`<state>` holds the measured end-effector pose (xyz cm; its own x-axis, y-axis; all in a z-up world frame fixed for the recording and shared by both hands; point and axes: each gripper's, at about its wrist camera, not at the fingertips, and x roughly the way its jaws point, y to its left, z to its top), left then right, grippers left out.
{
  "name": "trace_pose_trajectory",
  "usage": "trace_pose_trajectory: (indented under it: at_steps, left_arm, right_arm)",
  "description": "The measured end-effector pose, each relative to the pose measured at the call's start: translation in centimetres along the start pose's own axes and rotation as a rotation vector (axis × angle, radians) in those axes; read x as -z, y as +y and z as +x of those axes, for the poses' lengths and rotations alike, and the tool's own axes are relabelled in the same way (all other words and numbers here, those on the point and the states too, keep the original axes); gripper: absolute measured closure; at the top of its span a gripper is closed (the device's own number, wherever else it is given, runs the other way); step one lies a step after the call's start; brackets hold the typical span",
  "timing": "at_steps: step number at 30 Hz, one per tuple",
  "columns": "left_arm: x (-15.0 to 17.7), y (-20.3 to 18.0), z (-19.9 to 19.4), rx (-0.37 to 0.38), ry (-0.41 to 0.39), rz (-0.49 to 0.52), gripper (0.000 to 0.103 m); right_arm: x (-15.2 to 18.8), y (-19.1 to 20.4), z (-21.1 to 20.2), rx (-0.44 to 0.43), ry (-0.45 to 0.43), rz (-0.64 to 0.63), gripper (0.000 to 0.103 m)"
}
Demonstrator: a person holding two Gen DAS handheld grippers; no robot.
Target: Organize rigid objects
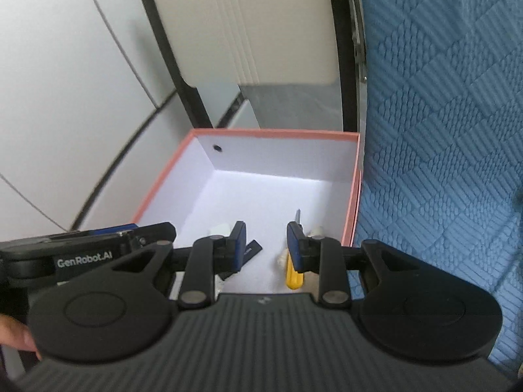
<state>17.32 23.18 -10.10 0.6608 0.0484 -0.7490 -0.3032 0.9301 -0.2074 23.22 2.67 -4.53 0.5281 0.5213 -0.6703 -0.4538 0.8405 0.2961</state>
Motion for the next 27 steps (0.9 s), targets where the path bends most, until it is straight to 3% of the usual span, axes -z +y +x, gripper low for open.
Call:
trace_pose_trajectory:
  at_steps: [12, 20, 27]
  left_arm:
    - [3.1, -3.8, -9.1, -0.034, -0.122, 0.005, 0.025]
    - [6.3, -6.1, -13.1, -0.045, -0.155, 0.008, 0.019]
    - [9.2, -7.6, -15.9, -0.038, -0.162, -0.012, 0.005]
  right_arm:
    - [2.5, 0.0, -9.2, -0.033, -0.132, -0.040, 0.072]
    - [5.3, -0.3, -13.2, -0.038, -0.166, -0.063, 0.072]
    - [7.8, -0.8, -16.0, -0.025, -0.190, -0.083, 0.072]
